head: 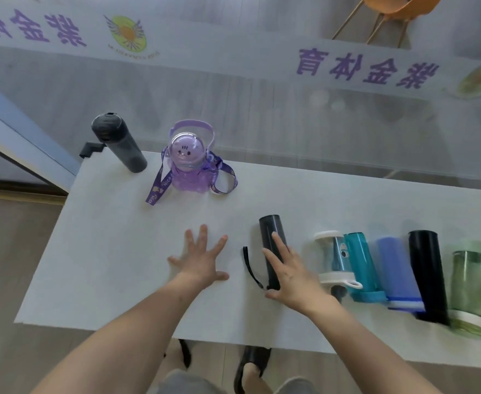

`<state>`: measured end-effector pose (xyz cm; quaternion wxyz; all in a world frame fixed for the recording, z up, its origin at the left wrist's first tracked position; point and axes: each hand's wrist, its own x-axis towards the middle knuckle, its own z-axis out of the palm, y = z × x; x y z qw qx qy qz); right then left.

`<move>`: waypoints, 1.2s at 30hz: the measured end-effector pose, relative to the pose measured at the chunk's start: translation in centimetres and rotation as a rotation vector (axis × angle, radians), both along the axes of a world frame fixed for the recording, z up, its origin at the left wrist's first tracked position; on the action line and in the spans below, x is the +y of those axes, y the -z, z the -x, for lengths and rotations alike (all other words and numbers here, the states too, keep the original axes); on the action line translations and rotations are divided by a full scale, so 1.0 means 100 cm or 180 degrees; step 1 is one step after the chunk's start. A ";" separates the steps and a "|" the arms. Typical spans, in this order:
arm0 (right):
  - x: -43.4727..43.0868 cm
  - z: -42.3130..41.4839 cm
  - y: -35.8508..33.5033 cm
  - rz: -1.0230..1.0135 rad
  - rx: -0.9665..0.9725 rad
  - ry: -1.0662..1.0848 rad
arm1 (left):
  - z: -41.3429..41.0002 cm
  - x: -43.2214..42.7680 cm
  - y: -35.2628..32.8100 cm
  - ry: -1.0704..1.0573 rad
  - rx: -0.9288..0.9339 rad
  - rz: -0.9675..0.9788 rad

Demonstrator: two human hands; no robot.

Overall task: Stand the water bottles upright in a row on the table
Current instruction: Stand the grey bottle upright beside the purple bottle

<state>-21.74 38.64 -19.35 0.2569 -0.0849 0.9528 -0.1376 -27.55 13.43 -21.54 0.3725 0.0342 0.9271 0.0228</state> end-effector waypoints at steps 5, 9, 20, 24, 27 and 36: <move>0.007 0.016 -0.011 0.0434 -0.0006 -0.0007 | 0.007 0.003 -0.002 -0.0153 -0.0133 -0.0041; 0.007 0.054 -0.050 0.0985 -0.0059 0.0795 | 0.014 0.009 -0.008 -0.0350 -0.0099 -0.0176; 0.026 0.169 -0.096 0.1878 -0.1249 0.2576 | 0.019 0.012 -0.001 -0.0306 -0.0202 -0.0387; 0.027 0.165 -0.097 0.1801 -0.1215 0.2474 | 0.018 0.012 0.001 -0.0335 -0.0208 -0.0374; 0.030 0.158 -0.097 0.1722 -0.1111 0.2257 | 0.018 0.014 -0.001 -0.0310 -0.0191 -0.0349; 0.032 0.089 -0.072 0.2253 0.0535 0.2129 | 0.026 0.032 -0.012 -0.0399 0.0003 -0.0174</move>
